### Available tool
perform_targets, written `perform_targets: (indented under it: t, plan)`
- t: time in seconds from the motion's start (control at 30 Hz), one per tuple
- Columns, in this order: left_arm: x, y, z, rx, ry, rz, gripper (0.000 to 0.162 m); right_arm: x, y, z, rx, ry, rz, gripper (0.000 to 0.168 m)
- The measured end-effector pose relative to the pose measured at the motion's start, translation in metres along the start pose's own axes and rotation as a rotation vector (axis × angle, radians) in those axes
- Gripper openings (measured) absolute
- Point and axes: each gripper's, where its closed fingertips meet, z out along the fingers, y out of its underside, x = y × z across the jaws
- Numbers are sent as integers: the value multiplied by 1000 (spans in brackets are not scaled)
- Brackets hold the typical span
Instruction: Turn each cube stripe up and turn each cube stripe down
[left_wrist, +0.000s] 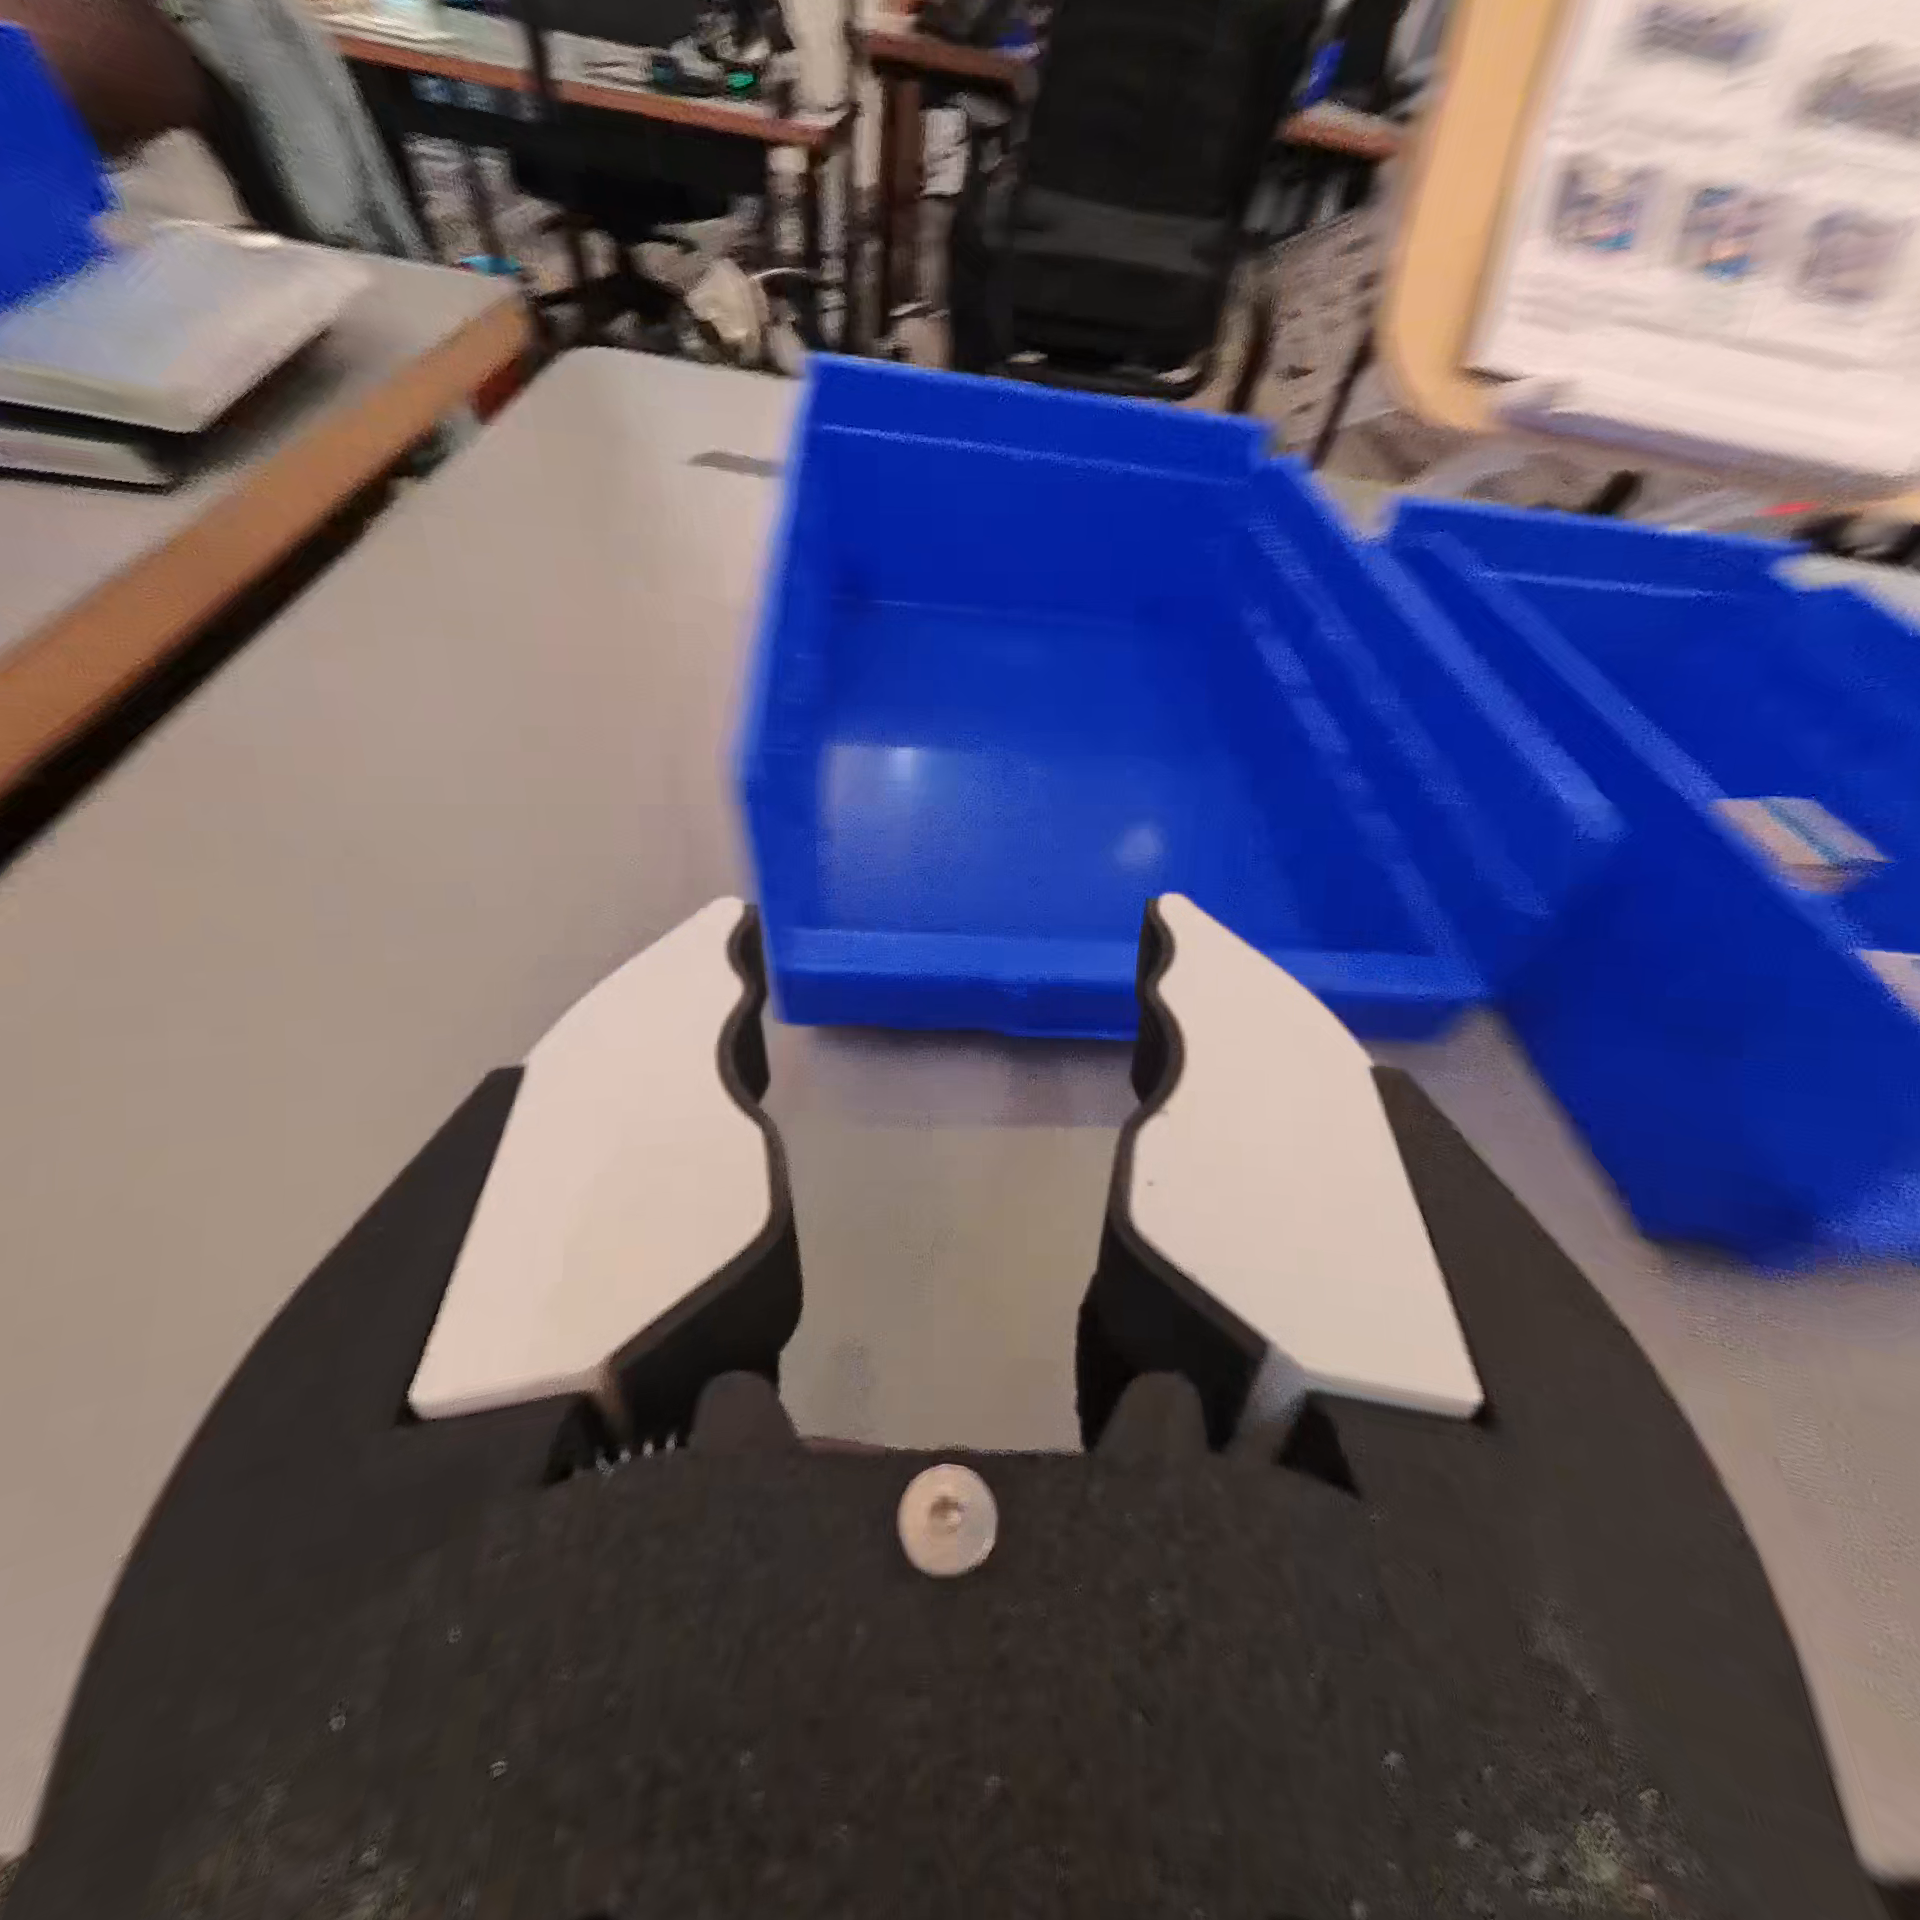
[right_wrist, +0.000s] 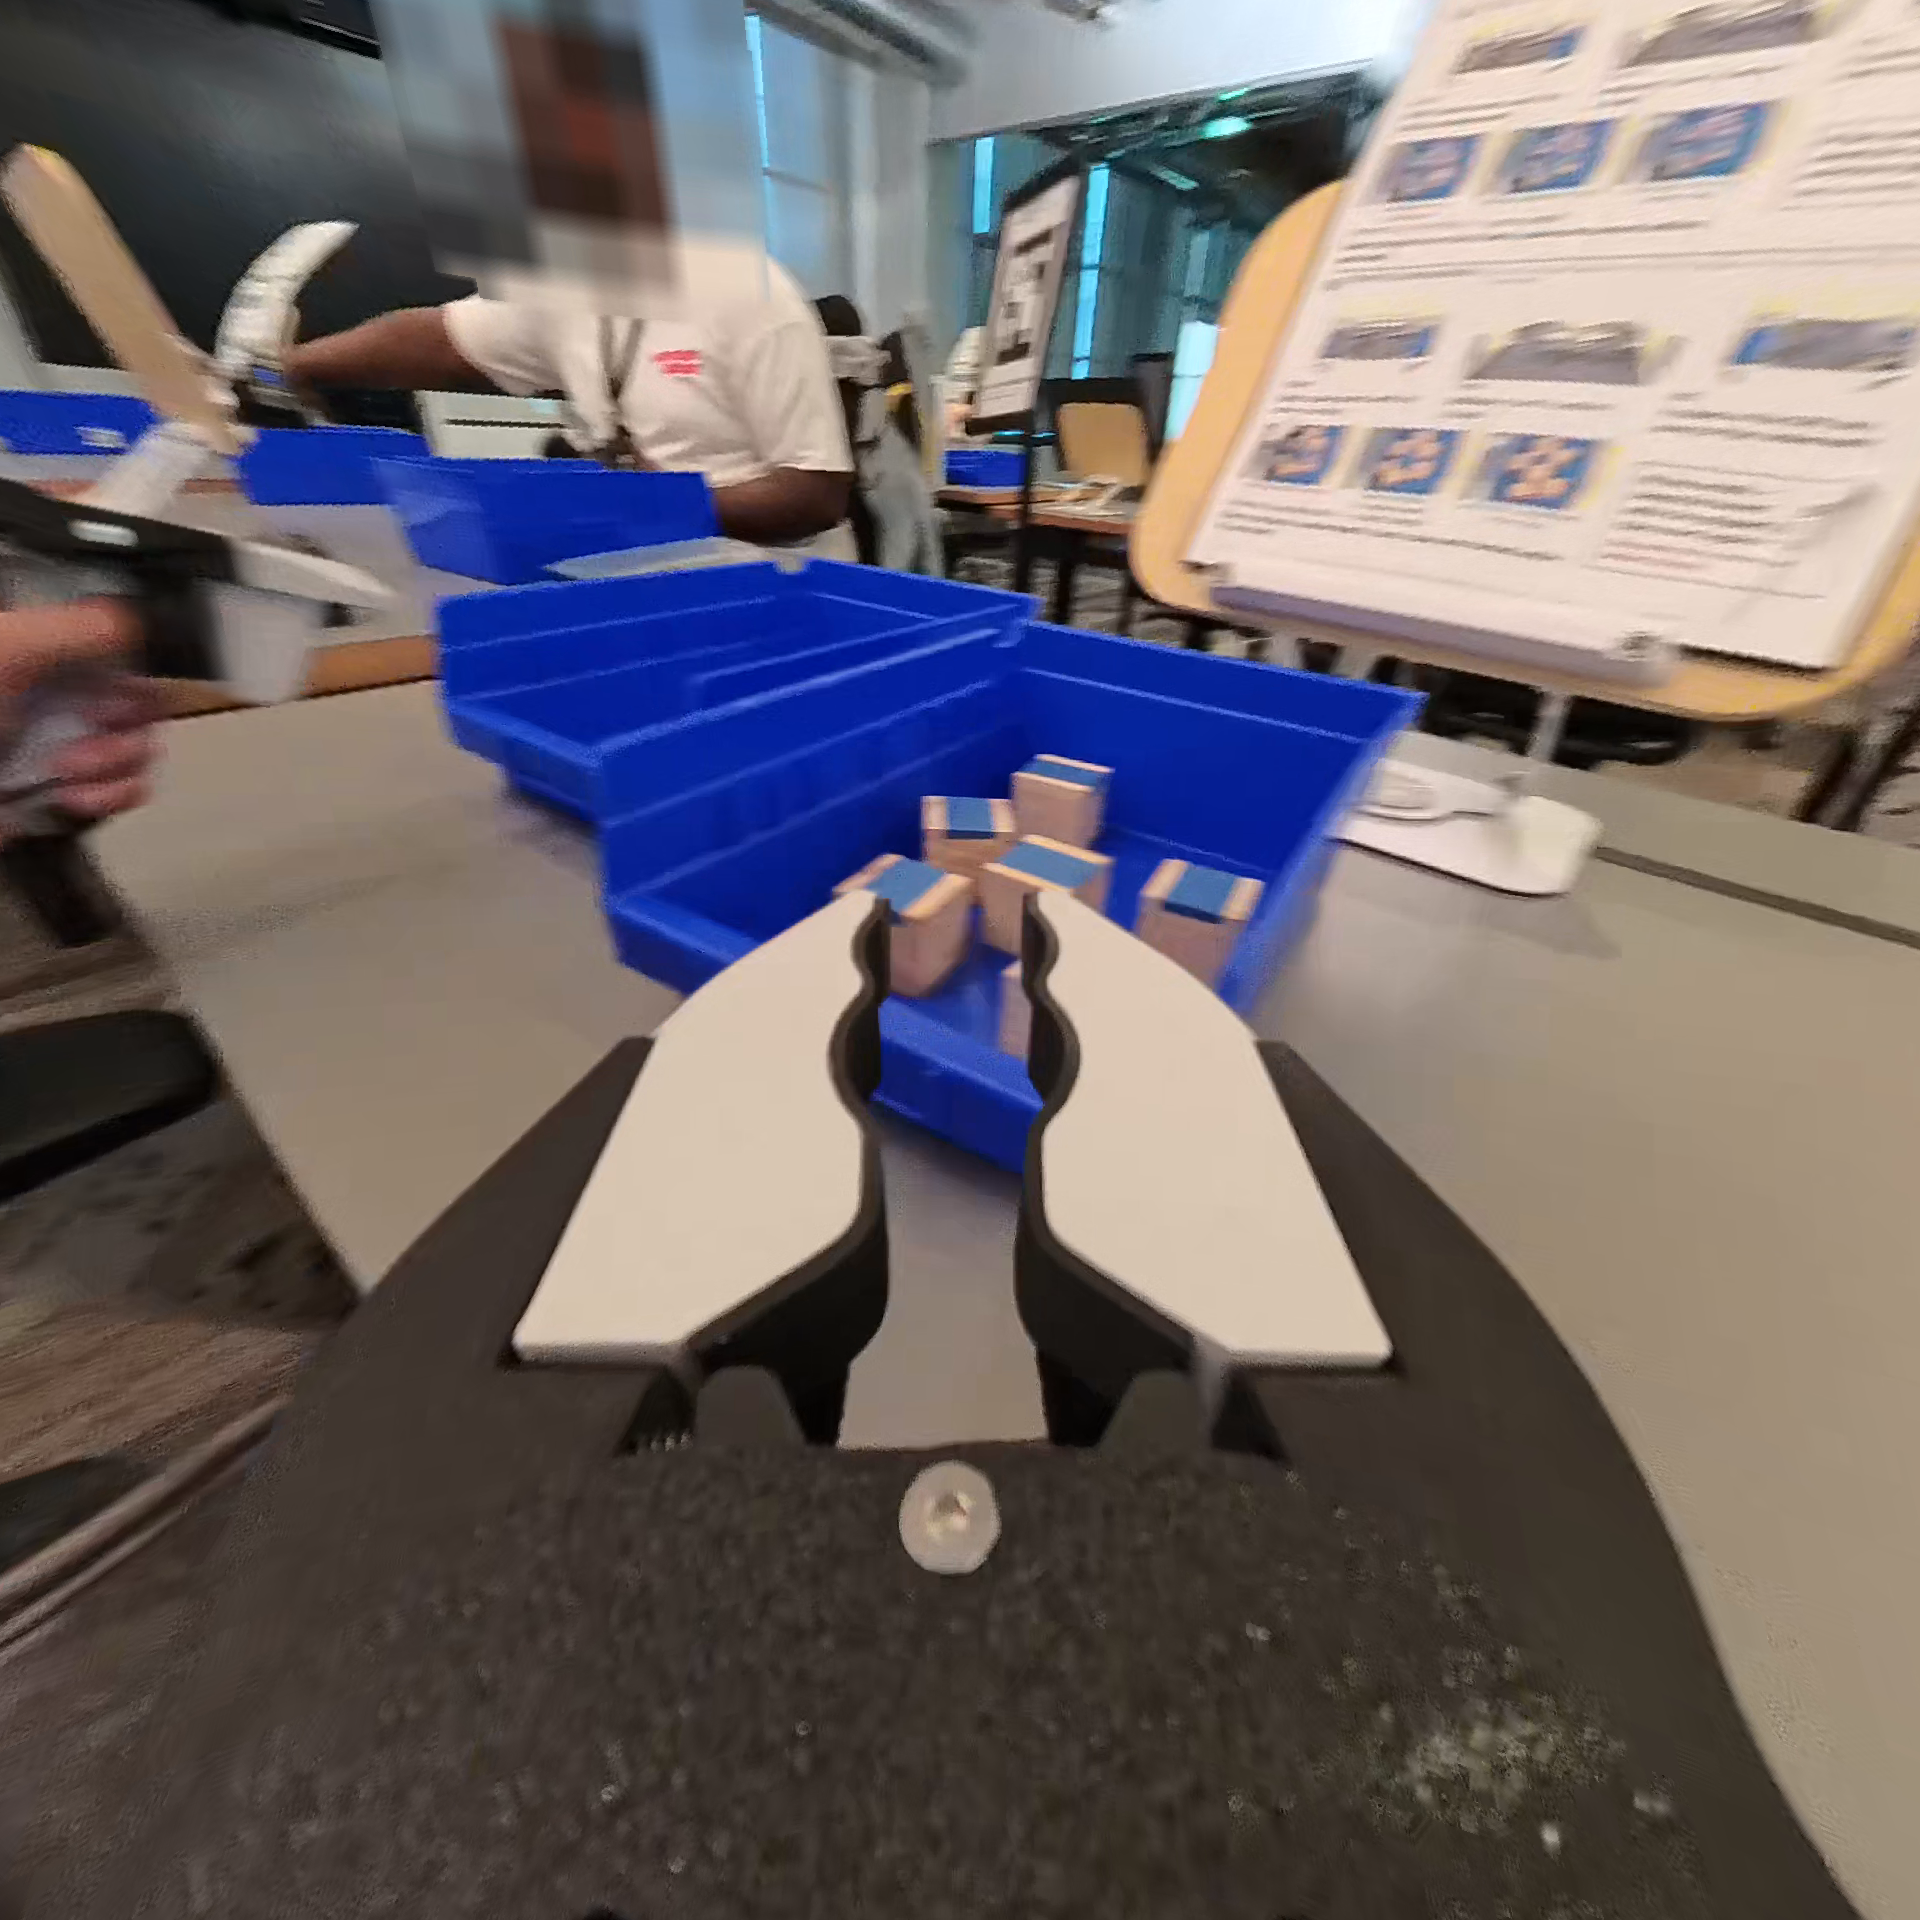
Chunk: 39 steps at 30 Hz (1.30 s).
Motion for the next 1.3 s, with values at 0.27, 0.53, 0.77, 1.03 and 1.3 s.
perform_targets:
  t: [0.27, 0.53, 0.77, 1.03, 1.3]
  plan:
    - [-49, 15, 78, -82, -64, 39, 22, -60, 9, 9, 33, -178, -33, 0]
    - [-40, 31, 33, -64, -129, -24, 2, -100, 31, 36, -161, -236, 8, 0]
    - [-30, 61, -57, -35, -164, -182, 5, -152, 31, 91, -224, -194, 13, 25]
    - [-13, 73, -86, -12, -227, -55, 4, -160, 47, 140, -321, -46, 107, 11]
    - [26, 11, -130, 238, -225, 23, 5, -144, -9, 128, -149, 12, 89, 6]
